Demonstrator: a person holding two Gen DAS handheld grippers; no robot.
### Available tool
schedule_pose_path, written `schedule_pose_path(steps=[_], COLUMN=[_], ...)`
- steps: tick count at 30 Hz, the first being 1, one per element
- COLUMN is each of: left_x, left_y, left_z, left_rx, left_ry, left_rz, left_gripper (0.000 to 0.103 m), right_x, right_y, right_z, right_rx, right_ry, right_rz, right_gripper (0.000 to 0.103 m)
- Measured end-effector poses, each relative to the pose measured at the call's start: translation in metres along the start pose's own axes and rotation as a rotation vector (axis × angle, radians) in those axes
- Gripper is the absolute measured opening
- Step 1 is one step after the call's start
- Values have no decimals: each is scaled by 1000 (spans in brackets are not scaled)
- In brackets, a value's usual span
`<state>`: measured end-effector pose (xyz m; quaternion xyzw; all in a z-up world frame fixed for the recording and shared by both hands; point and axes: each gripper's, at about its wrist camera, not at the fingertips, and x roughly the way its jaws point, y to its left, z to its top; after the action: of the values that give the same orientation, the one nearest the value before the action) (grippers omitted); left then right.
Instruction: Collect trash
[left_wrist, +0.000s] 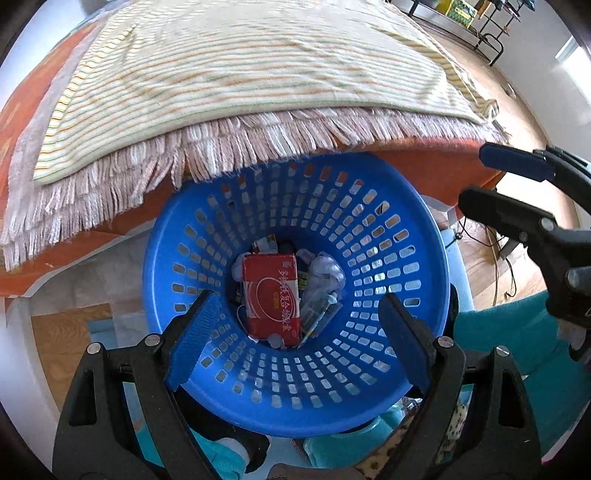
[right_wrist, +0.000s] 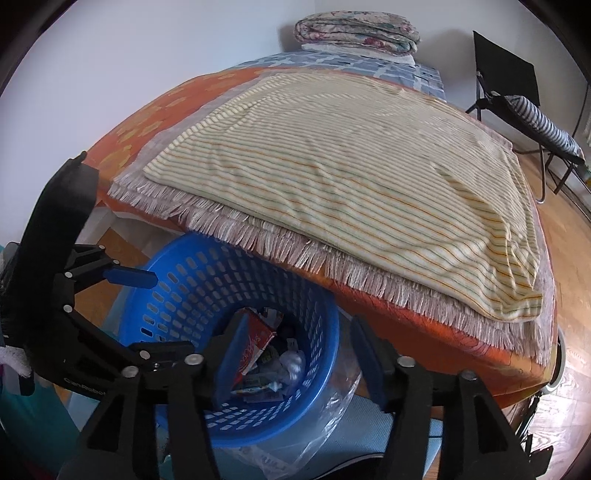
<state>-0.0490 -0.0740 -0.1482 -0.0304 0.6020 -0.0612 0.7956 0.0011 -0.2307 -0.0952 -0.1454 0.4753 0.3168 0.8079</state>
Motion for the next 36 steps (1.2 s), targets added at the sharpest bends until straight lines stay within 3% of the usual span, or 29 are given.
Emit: schedule_pose_path(steps=[4,12,16,36], left_x=[-5,-23,-32,-84], left_y=[3,14,21,42], left_z=[3,12,17,58], left_rx=[-14,-46,-59,-116], left_ry=[-19,-73,-105,-268], left_rz=[-1,4,17,50], left_gripper=[90,90,90,90], right_x=[0,3,4,-15], right_y=[-1,-3,-3,-22], right_z=[1,1,3,37], right_rx=[8,6,10,77], right_ry=[-3,4,2,-68], right_rz=[-8,-20,-23,-30], right_gripper=[74,75,87,88])
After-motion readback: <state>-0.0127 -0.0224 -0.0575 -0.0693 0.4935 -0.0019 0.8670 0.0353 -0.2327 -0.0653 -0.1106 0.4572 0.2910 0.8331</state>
